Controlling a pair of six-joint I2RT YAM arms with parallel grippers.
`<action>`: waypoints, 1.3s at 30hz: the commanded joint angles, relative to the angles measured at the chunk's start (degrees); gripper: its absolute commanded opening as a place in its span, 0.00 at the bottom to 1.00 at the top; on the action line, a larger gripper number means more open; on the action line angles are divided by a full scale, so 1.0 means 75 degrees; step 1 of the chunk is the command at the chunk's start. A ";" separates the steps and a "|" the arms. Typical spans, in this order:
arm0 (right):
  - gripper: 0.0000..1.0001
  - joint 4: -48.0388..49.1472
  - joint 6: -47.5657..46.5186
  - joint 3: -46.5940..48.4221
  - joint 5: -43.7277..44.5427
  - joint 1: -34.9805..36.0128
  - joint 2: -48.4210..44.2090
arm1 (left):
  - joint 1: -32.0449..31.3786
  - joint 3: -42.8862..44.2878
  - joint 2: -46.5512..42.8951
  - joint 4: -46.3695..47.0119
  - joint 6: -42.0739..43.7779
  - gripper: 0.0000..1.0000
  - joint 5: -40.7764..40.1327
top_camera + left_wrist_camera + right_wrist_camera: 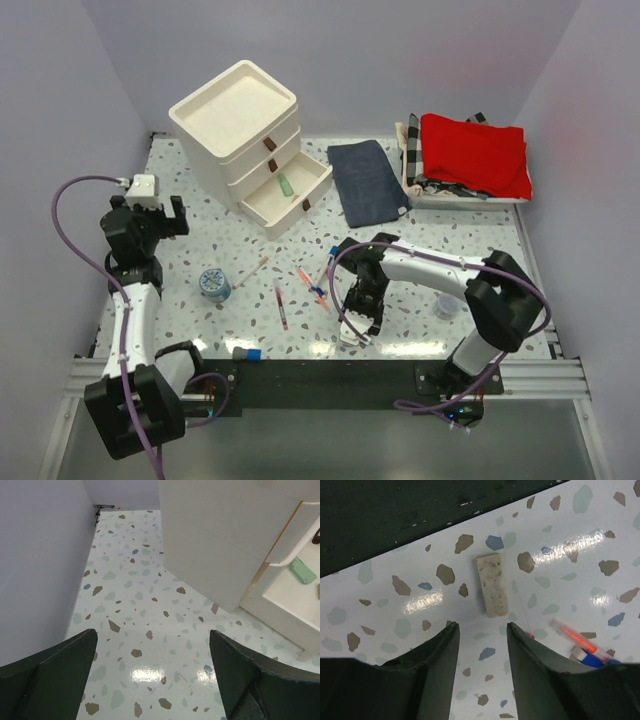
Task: Sort the stationery into containers
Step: Pick up the stationery from the center of the board.
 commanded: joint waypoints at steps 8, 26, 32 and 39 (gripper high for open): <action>0.50 0.0579 -0.1926 0.0128 -0.0476 0.0473 0.0786 | -0.0099 -0.0311 -0.0569 -0.0099 -0.0002 0.99 -0.0249; 0.06 -0.0324 -0.0184 0.1836 -0.0101 0.0298 0.1011 | -0.0216 0.0578 -0.0324 -0.1493 0.0502 0.96 -0.0554; 0.05 0.0728 0.2750 0.3920 -0.0300 -0.0663 0.1537 | -0.0217 0.1024 0.0110 -0.1529 0.0257 0.95 -0.0413; 0.06 0.3494 0.7433 0.6033 0.0542 -0.1214 0.3001 | -0.0217 0.1517 0.0403 -0.1425 0.0104 0.95 -0.0214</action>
